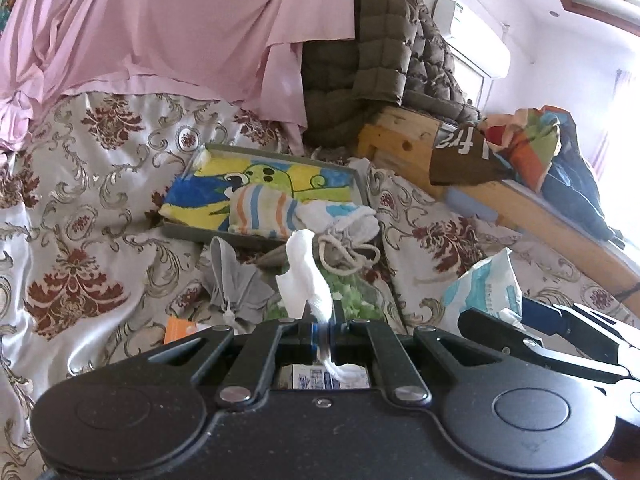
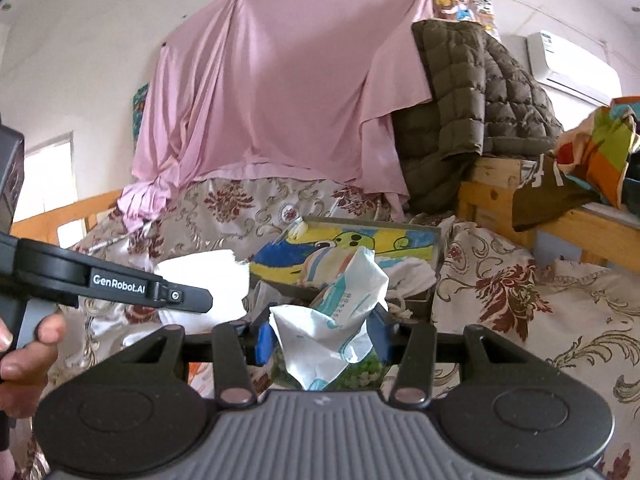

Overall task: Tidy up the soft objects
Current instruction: 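Lift the white tissue with the left gripper while the right gripper lifts the tissue packet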

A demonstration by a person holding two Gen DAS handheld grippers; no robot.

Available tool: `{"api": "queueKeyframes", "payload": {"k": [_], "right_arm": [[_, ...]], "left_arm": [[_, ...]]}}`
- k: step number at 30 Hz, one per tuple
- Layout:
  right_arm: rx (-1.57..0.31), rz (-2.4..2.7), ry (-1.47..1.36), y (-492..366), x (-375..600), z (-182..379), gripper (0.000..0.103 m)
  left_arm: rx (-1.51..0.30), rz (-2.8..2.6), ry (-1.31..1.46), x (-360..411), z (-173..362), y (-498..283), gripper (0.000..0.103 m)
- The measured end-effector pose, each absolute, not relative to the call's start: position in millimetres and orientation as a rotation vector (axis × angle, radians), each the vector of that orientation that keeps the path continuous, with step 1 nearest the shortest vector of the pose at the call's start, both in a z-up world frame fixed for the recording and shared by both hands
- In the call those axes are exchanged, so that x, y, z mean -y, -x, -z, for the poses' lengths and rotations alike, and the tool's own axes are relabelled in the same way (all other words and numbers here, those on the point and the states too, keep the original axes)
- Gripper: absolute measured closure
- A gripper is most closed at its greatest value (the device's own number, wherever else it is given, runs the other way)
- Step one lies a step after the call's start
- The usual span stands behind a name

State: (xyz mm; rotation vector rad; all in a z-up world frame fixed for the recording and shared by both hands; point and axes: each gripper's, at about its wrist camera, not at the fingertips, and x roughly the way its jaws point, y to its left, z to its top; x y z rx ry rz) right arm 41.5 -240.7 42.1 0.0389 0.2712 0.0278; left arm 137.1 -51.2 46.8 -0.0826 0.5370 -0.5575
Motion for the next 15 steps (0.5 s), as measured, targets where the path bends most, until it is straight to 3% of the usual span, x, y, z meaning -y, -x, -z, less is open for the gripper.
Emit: {"api": "queueKeyframes", "payload": {"k": [15], "right_arm": [[-0.206,-0.012,-0.144,-53,277,-52,0.051]], "left_arm": [[-0.525,0.498,0.090,91,-72,-152,0.098]]}}
